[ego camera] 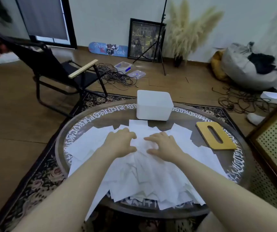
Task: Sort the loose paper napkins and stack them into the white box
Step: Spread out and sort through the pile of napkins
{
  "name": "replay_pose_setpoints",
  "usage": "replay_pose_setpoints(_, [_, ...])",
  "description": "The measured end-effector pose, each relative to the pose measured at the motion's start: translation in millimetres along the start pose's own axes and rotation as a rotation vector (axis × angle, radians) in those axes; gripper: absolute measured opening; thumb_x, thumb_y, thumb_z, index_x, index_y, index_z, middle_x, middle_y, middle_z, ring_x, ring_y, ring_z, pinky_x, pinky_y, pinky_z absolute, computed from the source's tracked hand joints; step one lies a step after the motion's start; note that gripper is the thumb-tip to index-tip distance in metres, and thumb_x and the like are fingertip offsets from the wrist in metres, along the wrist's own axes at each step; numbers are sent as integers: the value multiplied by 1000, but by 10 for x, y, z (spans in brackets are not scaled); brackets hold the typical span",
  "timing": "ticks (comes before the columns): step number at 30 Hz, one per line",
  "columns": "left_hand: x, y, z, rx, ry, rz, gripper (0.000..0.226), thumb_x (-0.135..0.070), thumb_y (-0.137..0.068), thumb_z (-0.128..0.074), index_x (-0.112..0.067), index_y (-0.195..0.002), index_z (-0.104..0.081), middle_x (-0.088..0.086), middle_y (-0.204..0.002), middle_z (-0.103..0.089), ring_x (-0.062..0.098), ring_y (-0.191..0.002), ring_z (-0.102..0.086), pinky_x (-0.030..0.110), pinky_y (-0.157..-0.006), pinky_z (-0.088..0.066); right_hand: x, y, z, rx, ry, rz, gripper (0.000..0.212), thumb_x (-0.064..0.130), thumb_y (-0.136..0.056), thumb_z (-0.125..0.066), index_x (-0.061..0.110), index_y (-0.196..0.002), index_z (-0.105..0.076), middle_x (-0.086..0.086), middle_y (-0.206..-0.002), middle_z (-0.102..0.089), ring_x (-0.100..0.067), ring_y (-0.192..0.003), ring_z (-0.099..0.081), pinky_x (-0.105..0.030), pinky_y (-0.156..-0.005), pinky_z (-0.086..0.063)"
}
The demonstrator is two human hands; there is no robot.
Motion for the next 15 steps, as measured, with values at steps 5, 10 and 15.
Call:
replay_pose_setpoints(5, [193, -126, -110, 92, -68, 44, 52, -42, -91, -55, -28, -139, -41, -1, -137, -40, 19, -126, -42, 37, -101, -32, -93, -150, -149, 45, 64, -14, 58, 54, -89, -55, 37, -142, -40, 11, -146, -40, -15, -133, -31, -34, -101, -24])
replay_pose_setpoints(10, [247, -238, -62, 70, -48, 42, 53, -44, -91, -55, -29, -140, -40, -2, -139, -39, 19, -127, -41, 37, -101, -33, -105, -200, -113, -105, 136, 45, 30, 39, -99, -42, 29, -117, -64, 7, -114, -66, -19, -110, -51, -32, -84, -27])
replay_pose_setpoints(15, [224, -212, -60, 57, 124, 114, 56, -44, -88, -59, -27, -138, -43, -2, -139, -42, 18, -124, -45, 36, -98, -40, -103, -96, 0, -261, -201, -40, 23, 23, -97, -50, 22, -101, -73, 8, -98, -73, -18, -91, -61, -29, -76, -38])
Point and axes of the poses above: each hand's wrist, its own y-axis away from the middle knuckle, its own z-axis out of the back of the hand, x = y × z, the point moved 4 cm from there along -y, towards the middle knuckle
